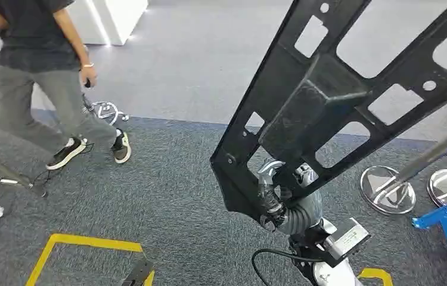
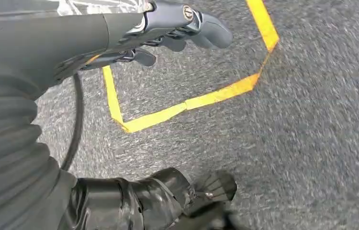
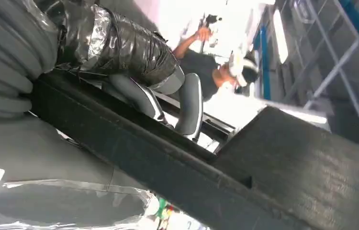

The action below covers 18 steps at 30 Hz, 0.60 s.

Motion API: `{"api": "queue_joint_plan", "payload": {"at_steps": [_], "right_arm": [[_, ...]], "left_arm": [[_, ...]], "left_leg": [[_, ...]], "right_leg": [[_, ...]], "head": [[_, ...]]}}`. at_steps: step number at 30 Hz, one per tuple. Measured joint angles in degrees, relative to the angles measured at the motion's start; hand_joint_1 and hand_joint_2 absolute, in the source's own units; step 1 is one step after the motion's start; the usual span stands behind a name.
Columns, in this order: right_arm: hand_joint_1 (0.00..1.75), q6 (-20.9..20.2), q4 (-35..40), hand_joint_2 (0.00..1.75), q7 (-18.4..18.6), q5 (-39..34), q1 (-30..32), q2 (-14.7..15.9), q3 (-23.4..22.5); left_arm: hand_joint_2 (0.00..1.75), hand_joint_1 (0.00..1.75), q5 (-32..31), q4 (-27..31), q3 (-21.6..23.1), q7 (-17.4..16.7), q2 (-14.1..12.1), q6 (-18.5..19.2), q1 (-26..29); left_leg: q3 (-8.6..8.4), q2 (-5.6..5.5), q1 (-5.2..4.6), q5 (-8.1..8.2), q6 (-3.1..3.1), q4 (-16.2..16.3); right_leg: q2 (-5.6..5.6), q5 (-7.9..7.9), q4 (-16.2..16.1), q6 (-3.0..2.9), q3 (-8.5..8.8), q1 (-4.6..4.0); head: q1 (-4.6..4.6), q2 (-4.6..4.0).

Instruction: Take the parts from the cabinet and place them on the table.

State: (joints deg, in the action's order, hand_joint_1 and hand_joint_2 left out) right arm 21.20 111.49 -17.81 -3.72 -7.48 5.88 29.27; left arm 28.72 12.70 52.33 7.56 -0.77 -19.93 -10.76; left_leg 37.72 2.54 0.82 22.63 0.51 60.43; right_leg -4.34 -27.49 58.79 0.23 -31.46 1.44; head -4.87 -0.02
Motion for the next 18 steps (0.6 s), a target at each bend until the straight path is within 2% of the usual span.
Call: {"api": "queue_joint_plan", "payload": {"at_steps": [2, 3, 4, 5, 6, 7, 8, 9, 10, 11, 12, 14, 15, 16, 17, 18], "right_arm": [[1.75, 0.00, 0.05, 1.75, 0.00, 0.00, 0.00, 0.00, 0.00], [1.75, 0.00, 0.22, 1.75, 0.00, 0.07, -0.01, 0.00, 0.00], [1.75, 0.00, 0.28, 1.75, 0.00, 0.09, -0.07, 0.00, 0.00], [1.75, -0.13, 0.37, 1.75, 0.09, 0.09, -0.06, 0.00, 0.02], [1.75, -0.33, 0.35, 1.75, 0.28, 0.04, -0.24, 0.02, 0.02], [1.75, -0.50, 0.37, 1.75, 0.31, -0.26, -0.31, 0.02, 0.02], [1.75, -0.79, 0.37, 1.75, 0.20, -0.90, -0.36, 0.02, 0.02], [1.75, -1.03, 0.35, 1.75, 0.13, -1.44, -0.35, 0.04, 0.02], [1.75, -1.12, 0.28, 1.75, 0.09, -1.88, -0.38, 0.09, 0.02], [1.75, -1.14, 0.15, 1.75, 0.09, -2.14, -0.39, 0.09, 0.02], [1.75, -1.14, 0.04, 1.75, 0.09, -2.21, -0.41, 0.09, 0.02], [1.75, -1.14, 0.02, 1.75, 0.07, -2.34, -0.67, 0.09, 0.02], [1.75, -1.16, 0.02, 1.75, 0.04, -2.43, -0.89, 0.09, 0.02], [1.75, -1.33, -0.09, 1.75, -0.15, -2.73, -1.12, 0.09, 0.02], [1.75, -1.82, -0.06, 1.75, -0.55, -3.35, -1.26, 0.09, 0.02], [1.75, -2.66, -0.13, 1.75, -0.98, -4.41, -1.29, 0.11, 0.02]], "left_arm": [[1.75, 0.00, 0.00, 0.00, 0.00, 0.00, 0.00, 0.00, -0.02], [1.75, 0.00, 0.00, 0.00, 0.00, 0.02, 0.00, 0.00, -0.16], [1.75, 0.00, -0.02, 0.00, 0.00, 0.06, 0.00, 0.00, -0.25], [1.75, 0.00, -0.02, 0.00, 0.02, 0.20, 0.00, 0.00, -0.08], [1.75, 0.00, 0.09, 0.00, 0.02, 0.41, 0.15, -0.17, 0.19], [1.75, 0.00, 0.13, 0.00, 0.02, 0.41, 0.13, -0.37, 0.14], [1.75, 0.00, 0.26, 0.00, 0.02, 0.41, 0.13, -0.72, -0.08], [1.75, 0.00, 0.39, 0.00, 0.02, 0.41, 0.18, -0.85, -0.24], [1.75, 0.00, 0.57, 0.00, 0.02, 0.42, 0.28, -1.00, -0.27], [1.75, 0.00, 0.61, 0.00, 0.02, 0.41, 0.33, -1.03, -0.23], [1.75, 0.00, 0.63, 0.00, 0.02, 0.41, 0.35, -1.03, -0.16], [1.75, 0.00, 0.68, 0.00, 0.02, 0.39, 0.35, -1.03, -0.13], [1.75, 0.00, 0.70, 0.00, 0.02, 0.42, 0.35, -1.07, -0.14], [1.75, 0.00, 0.77, 0.00, 0.02, 0.52, 0.50, -1.31, -0.15], [1.75, 0.00, 1.14, 0.00, 0.02, 0.57, 0.48, -1.86, -0.37], [1.75, 0.00, 1.20, 0.00, 0.02, 0.72, 0.48, -2.23, -0.28]], "left_leg": [[-0.25, 0.58, -0.08, 0.20, -0.04, -0.71], [-0.57, 1.95, -0.84, 1.19, -0.53, -1.31], [-0.64, 1.34, -0.80, 0.90, -1.11, -1.60], [-0.36, -0.33, -1.09, 1.25, -1.91, -1.38], [-1.51, -1.82, -0.58, 0.92, -2.80, -2.47], [-1.74, -2.38, -0.51, 1.04, -3.05, -2.58], [-1.75, -2.98, -0.53, 1.02, -3.40, -2.55], [-1.77, -3.72, -0.62, 1.10, -3.56, -2.52], [-1.79, -4.58, -0.75, 1.17, -3.67, -2.45], [-1.82, -5.44, -0.82, 1.24, -3.77, -2.35], [-1.88, -6.33, -0.83, 1.36, -3.79, -2.21], [-2.04, -8.04, -0.79, 1.64, -3.53, -1.73], [-2.09, -8.82, -0.77, 1.87, -3.35, -1.47], [-1.86, -9.35, -0.83, 2.09, -3.06, -1.25], [-1.17, -10.29, -0.67, 2.05, -2.70, -0.88], [-0.97, -10.66, -0.44, 1.88, -2.27, -1.09]], "right_leg": [[-0.12, -0.07, -0.01, 0.08, 0.07, -0.05], [-0.44, -0.24, -0.02, 0.34, 0.11, -0.39], [-0.83, -0.44, 0.01, 0.67, 0.17, -0.52], [-2.07, -0.65, -0.52, 1.39, 0.76, -0.65], [-0.43, -1.78, 0.35, 2.25, 1.33, -0.16], [1.99, -3.39, 2.99, 2.12, 0.10, -0.18], [3.15, -5.61, 7.52, 2.01, -2.26, -0.18], [3.74, -7.44, 12.39, 1.96, -4.96, -0.37], [4.02, -8.37, 16.29, 1.94, -7.44, -0.46], [4.10, -7.76, 17.66, 1.85, -8.78, -0.48], [4.16, -5.82, 16.18, 1.74, -8.68, -0.48], [4.72, -0.28, 8.24, 1.44, -5.83, -0.36], [6.15, 2.29, 3.69, 1.31, -4.05, -0.28], [9.46, 1.44, 2.16, 1.12, -3.40, 0.01], [9.37, 1.35, 1.04, 1.17, -2.97, 0.08], [8.94, 1.36, 1.02, 1.05, -2.99, -0.29]], "head": [[0.00, 0.00], [0.02, 0.00], [0.15, 0.00], [0.24, 0.00], [0.46, 0.00], [0.72, 0.00], [0.94, 0.00], [1.01, 0.02], [1.00, 0.00], [1.01, 0.00], [1.01, 0.00], [1.05, 0.00], [1.09, 0.00], [1.00, 0.02], [0.92, 0.00], [1.03, 0.02]]}}
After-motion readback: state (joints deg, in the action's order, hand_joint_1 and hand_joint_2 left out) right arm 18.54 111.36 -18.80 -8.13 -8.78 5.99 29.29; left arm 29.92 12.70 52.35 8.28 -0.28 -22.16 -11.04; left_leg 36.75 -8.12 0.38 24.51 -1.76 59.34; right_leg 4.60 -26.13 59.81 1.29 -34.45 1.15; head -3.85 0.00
